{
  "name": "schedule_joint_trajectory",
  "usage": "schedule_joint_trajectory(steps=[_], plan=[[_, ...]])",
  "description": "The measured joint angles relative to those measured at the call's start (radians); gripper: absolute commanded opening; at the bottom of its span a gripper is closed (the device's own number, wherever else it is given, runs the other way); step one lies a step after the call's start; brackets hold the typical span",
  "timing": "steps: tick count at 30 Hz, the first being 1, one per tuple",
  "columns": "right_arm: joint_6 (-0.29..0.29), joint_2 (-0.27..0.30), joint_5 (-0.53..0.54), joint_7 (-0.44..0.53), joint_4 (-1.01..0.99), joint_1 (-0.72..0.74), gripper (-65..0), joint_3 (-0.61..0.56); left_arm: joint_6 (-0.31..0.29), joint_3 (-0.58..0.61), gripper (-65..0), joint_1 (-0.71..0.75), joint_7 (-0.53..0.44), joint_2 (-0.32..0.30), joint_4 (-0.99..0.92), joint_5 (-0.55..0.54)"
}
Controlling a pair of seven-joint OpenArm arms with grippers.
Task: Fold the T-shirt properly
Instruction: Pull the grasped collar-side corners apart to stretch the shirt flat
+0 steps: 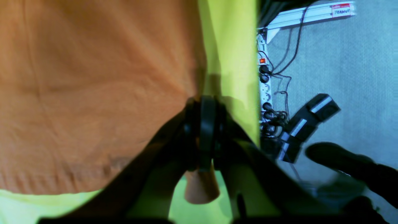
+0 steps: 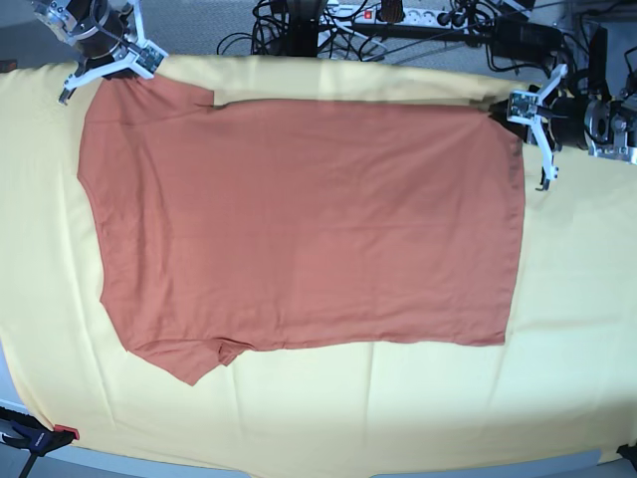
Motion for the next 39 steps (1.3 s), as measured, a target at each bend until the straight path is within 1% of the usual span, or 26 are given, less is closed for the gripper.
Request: schedule_joint_trajectory(steps=[3, 5, 8, 13, 16, 19, 21, 22, 25, 28, 32, 36, 39], plan=[[-0.008, 0.0, 0.002, -0.033, 0.0, -0.022, -65.0, 0.0, 0.0, 0.0, -65.0, 0.014, 0.001, -0.026, 0.024, 0.02], [-0.01, 0.0, 0.001, -0.038, 0.0, -0.021, -65.0, 0.0, 0.0, 0.0, -65.0, 0.014, 0.0, -0.036, 0.035, 0.025], [-0.042, 0.0, 0.001, -0.028, 0.0, -0.02, -65.0, 0.0, 0.0, 0.0, -65.0, 0.014, 0.0, -0.037, 0.05, 0.025], [-0.045, 0.0, -0.06, 0.04, 0.0, 0.023, -65.0, 0.0, 0.0, 0.0, -65.0, 0.008, 0.0, -0.025, 0.065, 0.026], [-0.041, 0.0, -0.021, 0.101, 0.0, 0.075, -65.0, 0.0, 0.0, 0.0, -65.0, -0.012, 0.0, -0.003, 0.065, 0.026], [0.017, 0.0, 0.056, 0.14, 0.0, 0.128, -65.0, 0.0, 0.0, 0.0, -65.0, -0.035, 0.014, 0.019, 0.065, 0.026], [0.039, 0.0, 0.101, 0.156, -0.01, 0.168, -65.0, 0.0, -0.003, 0.0, -65.0, -0.055, 0.074, 0.041, 0.065, 0.029], [0.05, 0.0, 0.116, 0.166, -0.024, 0.193, -65.0, 0.0, -0.002, 0.0, -65.0, -0.065, 0.087, 0.055, 0.063, 0.029], [0.061, -0.001, 0.137, 0.197, -0.097, 0.272, -65.0, 0.0, -0.001, 0.0, -65.0, -0.093, 0.094, 0.088, 0.047, 0.024], [0.09, -0.002, 0.191, 0.208, -0.191, 0.348, -65.0, 0.0, -0.006, 0.0, -65.0, -0.111, 0.099, 0.121, 0.008, 0.025], [0.138, -0.003, 0.231, 0.218, -0.287, 0.449, -65.0, -0.003, -0.002, 0.0, -65.0, -0.145, 0.102, 0.177, -0.055, 0.024], [0.135, -0.003, 0.241, 0.219, -0.344, 0.526, -65.0, -0.004, -0.001, 0.0, -65.0, -0.167, 0.103, 0.202, -0.116, 0.024], [0.136, -0.003, 0.275, 0.219, -0.371, 0.558, -65.0, -0.004, 0.022, 0.0, -65.0, -0.17, 0.105, 0.204, -0.137, 0.025]])
